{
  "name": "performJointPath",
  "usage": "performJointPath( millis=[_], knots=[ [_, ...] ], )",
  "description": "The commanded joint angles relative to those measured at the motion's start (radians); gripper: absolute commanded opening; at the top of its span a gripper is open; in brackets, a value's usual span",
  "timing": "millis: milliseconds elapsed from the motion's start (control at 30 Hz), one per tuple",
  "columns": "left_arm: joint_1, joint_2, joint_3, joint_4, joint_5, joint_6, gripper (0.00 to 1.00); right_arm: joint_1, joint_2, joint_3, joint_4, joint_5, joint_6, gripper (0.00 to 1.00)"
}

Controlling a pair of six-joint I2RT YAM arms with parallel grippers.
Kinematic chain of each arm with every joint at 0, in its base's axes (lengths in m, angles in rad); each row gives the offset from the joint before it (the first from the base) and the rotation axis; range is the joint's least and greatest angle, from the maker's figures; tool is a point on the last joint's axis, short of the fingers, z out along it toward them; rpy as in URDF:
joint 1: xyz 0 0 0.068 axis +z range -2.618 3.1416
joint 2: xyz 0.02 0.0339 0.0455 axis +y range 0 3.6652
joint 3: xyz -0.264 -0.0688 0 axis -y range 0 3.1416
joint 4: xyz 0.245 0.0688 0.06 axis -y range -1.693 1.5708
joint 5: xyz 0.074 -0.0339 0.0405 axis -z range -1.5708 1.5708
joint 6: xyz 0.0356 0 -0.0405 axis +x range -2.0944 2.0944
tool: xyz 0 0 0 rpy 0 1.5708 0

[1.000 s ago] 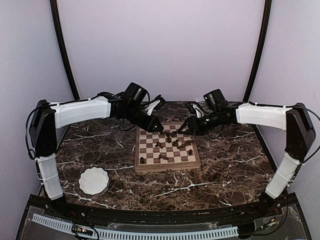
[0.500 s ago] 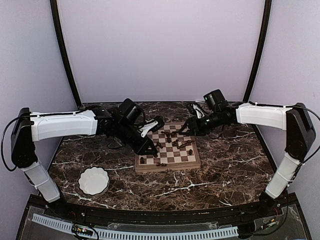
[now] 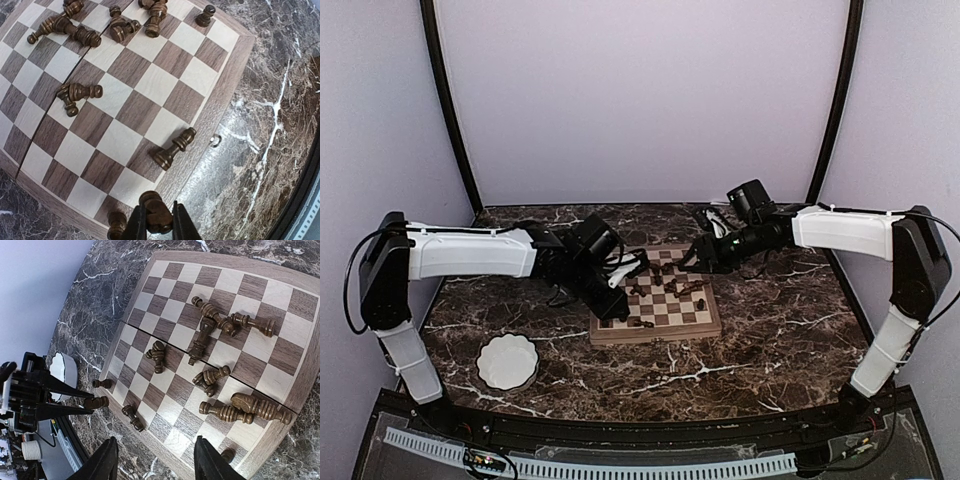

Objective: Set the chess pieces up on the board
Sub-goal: Place the knight at g8.

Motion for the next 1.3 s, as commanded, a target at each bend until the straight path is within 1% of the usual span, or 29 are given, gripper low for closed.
performJointPath(
  millis=[0, 267, 600, 800, 1033, 1267],
  knots=[
    [0.001, 0.015, 0.022, -0.005, -0.044, -0.034, 0.03, 0.007, -0.016, -0.007, 0.000, 0.009, -0.015, 0.53],
    [0.003, 0.051, 0.028, -0.010, -0.060, -0.051, 0.04, 0.008, -0.023, -0.021, 0.005, 0.010, -0.008, 0.53],
    [0.005, 0.067, 0.033, -0.006, -0.085, -0.064, 0.07, 0.009, -0.020, -0.020, 0.006, 0.007, -0.008, 0.53],
    [0.011, 0.072, 0.030, -0.006, -0.076, -0.071, 0.11, 0.009, -0.017, -0.021, 0.011, 0.006, -0.004, 0.53],
    [0.014, 0.078, 0.033, -0.013, -0.078, -0.070, 0.13, 0.009, -0.013, -0.021, 0.014, 0.003, -0.003, 0.53],
    [0.014, 0.087, 0.044, -0.030, -0.090, -0.071, 0.21, 0.009, -0.011, -0.024, 0.019, 0.001, -0.002, 0.53]
  ],
)
